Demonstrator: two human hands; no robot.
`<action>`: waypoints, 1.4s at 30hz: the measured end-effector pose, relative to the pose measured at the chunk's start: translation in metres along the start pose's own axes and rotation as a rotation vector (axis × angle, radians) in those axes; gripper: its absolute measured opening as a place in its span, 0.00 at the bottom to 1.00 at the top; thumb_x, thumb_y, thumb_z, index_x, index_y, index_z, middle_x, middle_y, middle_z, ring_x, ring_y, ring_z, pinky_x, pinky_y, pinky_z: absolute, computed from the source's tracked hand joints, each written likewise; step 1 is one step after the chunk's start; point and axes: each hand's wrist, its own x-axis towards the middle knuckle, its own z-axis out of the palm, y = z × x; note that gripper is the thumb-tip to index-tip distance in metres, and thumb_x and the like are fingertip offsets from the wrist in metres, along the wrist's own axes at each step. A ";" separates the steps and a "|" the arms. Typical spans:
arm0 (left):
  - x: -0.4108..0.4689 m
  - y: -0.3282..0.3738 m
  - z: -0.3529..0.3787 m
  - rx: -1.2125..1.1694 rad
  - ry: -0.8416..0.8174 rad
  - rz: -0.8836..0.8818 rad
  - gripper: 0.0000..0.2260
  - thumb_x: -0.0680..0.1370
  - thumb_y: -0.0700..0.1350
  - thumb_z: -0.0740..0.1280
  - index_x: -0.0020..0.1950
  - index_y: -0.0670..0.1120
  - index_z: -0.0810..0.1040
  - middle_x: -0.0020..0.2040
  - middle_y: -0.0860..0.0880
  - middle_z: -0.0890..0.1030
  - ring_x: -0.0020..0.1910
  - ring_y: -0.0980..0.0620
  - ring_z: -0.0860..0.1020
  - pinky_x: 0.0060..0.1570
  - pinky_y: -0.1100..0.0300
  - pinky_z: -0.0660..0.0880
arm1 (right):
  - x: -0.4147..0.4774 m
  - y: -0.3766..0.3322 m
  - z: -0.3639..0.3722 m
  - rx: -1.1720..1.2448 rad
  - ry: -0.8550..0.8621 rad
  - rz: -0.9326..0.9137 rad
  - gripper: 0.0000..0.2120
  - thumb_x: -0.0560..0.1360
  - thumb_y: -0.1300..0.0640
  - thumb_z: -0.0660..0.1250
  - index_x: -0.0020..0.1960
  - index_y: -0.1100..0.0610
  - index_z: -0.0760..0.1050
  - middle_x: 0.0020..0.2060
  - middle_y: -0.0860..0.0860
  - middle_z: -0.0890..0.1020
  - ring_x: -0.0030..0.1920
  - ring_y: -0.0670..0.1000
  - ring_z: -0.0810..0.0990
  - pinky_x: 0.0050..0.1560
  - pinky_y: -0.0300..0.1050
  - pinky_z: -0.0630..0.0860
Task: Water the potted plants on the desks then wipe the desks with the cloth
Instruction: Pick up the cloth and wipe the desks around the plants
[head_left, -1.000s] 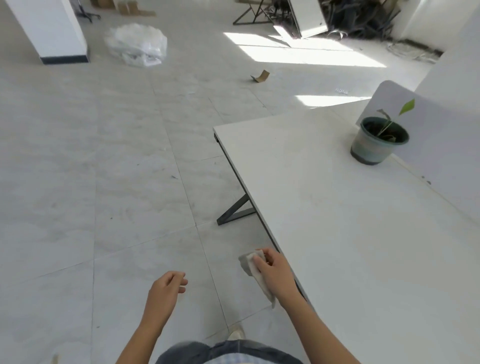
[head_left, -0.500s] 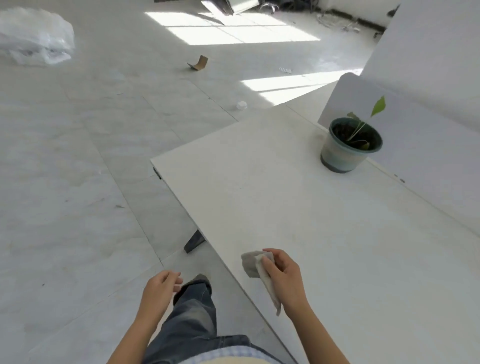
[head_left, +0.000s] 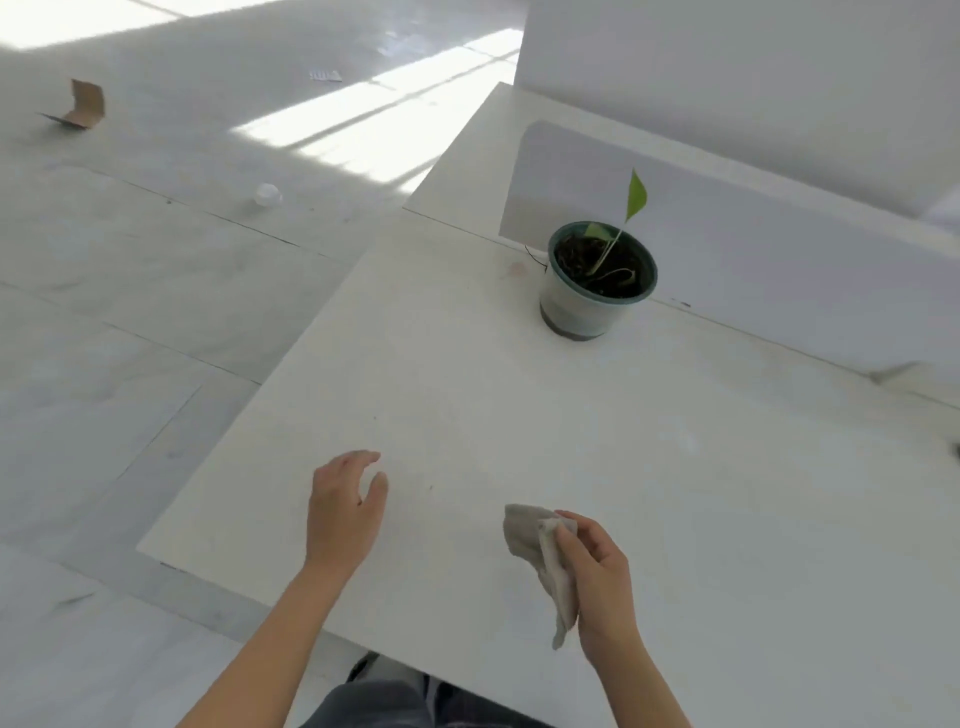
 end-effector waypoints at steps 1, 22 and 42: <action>0.014 -0.001 0.005 0.073 0.012 0.026 0.14 0.77 0.40 0.62 0.61 0.39 0.75 0.64 0.40 0.74 0.66 0.40 0.66 0.62 0.47 0.65 | 0.006 -0.004 -0.002 0.042 0.045 0.010 0.05 0.75 0.60 0.64 0.48 0.57 0.78 0.46 0.53 0.83 0.52 0.52 0.80 0.57 0.50 0.75; 0.072 -0.012 0.052 0.570 -0.019 -0.055 0.31 0.71 0.59 0.51 0.64 0.41 0.74 0.69 0.35 0.70 0.68 0.32 0.66 0.63 0.39 0.60 | 0.263 -0.079 -0.027 -1.303 0.116 -0.138 0.27 0.78 0.44 0.50 0.74 0.51 0.48 0.75 0.58 0.48 0.75 0.61 0.43 0.73 0.60 0.50; 0.076 -0.018 0.059 0.717 0.107 -0.002 0.27 0.69 0.58 0.55 0.62 0.44 0.70 0.63 0.35 0.75 0.65 0.38 0.61 0.59 0.46 0.55 | 0.303 -0.109 0.154 -1.373 -0.158 -0.413 0.27 0.77 0.39 0.45 0.74 0.46 0.49 0.75 0.63 0.43 0.74 0.63 0.36 0.73 0.57 0.41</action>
